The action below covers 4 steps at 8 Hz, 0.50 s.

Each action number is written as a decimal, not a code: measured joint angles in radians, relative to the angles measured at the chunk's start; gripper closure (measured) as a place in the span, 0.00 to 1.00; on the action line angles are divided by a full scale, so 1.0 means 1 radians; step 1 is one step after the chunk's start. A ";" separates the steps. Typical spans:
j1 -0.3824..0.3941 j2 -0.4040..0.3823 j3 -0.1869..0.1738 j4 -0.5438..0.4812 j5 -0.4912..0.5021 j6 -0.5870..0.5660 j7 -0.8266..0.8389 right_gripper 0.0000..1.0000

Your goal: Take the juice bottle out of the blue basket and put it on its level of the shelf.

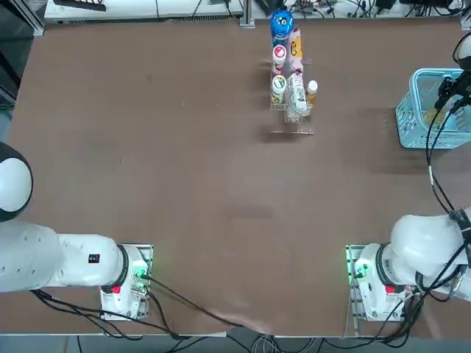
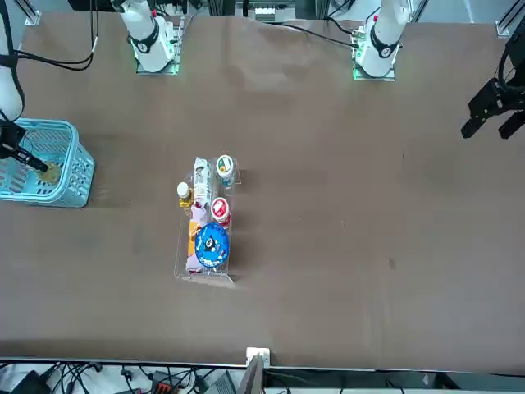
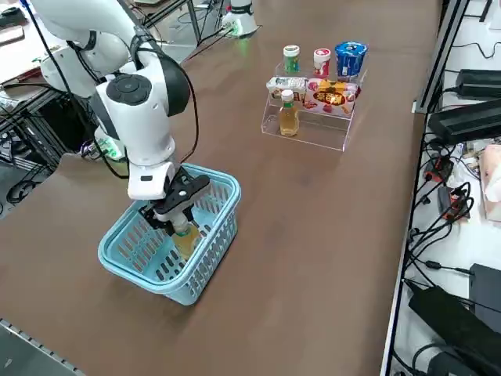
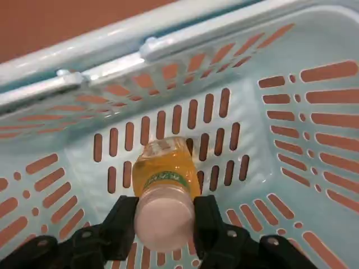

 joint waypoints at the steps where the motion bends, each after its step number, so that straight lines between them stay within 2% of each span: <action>1: 0.000 0.000 0.000 0.002 0.000 0.000 -0.007 0.45; 3: 0.000 -0.010 0.002 0.020 0.000 -0.013 -0.065 0.45; 4: 0.000 -0.027 0.003 0.050 0.000 -0.071 -0.117 0.45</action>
